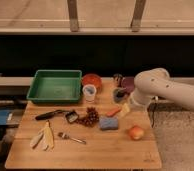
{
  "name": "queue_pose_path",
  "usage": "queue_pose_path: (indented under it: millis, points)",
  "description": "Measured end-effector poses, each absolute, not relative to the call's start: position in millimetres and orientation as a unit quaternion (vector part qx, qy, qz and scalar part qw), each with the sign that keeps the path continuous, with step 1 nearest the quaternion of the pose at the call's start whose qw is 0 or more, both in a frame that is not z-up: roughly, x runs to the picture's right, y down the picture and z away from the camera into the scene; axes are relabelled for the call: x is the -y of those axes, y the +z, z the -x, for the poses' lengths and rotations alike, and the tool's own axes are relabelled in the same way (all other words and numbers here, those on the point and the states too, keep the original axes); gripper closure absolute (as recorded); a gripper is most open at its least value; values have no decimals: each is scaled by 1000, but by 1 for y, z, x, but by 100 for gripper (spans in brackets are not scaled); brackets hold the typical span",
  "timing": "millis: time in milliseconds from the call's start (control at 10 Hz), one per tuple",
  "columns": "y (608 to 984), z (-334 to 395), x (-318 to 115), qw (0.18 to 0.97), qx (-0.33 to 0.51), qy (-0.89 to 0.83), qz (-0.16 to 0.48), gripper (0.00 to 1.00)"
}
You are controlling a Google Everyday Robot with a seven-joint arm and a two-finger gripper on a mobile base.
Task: Place fork in red bowl
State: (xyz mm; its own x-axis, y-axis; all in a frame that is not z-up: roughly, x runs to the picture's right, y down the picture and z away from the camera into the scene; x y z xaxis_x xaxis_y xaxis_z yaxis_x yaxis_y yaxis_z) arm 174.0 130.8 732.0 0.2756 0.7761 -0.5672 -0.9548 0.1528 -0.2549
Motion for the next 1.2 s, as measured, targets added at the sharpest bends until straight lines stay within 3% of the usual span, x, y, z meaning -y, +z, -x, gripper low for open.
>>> queue_pose_path:
  millis: [400,1200]
  points:
    - [707,-58,-147,810,-110,481,319,28]
    - [702,-56,-150,817,-104,470,316,28]
